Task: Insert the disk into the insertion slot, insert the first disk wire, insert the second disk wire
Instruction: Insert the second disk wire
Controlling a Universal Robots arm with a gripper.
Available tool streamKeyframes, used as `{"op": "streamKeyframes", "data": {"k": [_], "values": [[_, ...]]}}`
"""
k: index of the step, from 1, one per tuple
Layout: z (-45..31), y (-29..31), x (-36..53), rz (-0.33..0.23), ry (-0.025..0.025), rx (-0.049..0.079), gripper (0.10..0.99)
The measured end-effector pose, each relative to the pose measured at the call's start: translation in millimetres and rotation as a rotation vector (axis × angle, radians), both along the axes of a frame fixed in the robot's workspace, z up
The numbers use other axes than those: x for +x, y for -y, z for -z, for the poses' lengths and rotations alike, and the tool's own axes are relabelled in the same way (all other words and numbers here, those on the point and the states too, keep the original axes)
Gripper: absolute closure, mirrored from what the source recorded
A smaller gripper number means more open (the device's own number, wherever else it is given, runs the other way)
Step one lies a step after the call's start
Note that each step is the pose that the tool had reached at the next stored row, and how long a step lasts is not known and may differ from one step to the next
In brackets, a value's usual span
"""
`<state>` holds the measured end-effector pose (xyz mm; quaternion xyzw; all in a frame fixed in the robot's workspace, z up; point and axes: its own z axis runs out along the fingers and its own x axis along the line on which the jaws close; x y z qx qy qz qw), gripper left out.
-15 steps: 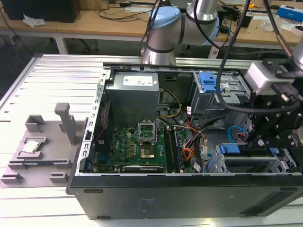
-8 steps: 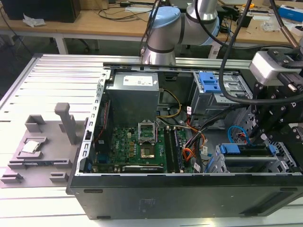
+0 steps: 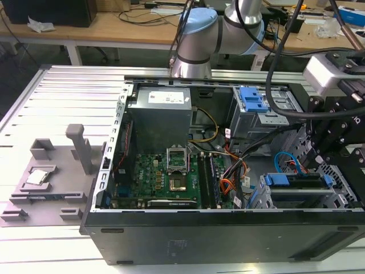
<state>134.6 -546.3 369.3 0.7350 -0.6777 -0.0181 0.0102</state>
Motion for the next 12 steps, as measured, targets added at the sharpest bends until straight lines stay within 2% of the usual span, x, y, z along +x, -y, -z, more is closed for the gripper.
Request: {"op": "streamKeyframes", "data": {"k": [3,6,12], "values": [[-2.1,0.0,0.0,0.000,0.0000,0.000,0.980],[-9.5,0.0,0.0,0.000,0.0000,0.000,0.980],[-10.8,0.0,0.0,0.000,0.0000,0.000,0.980]]}}
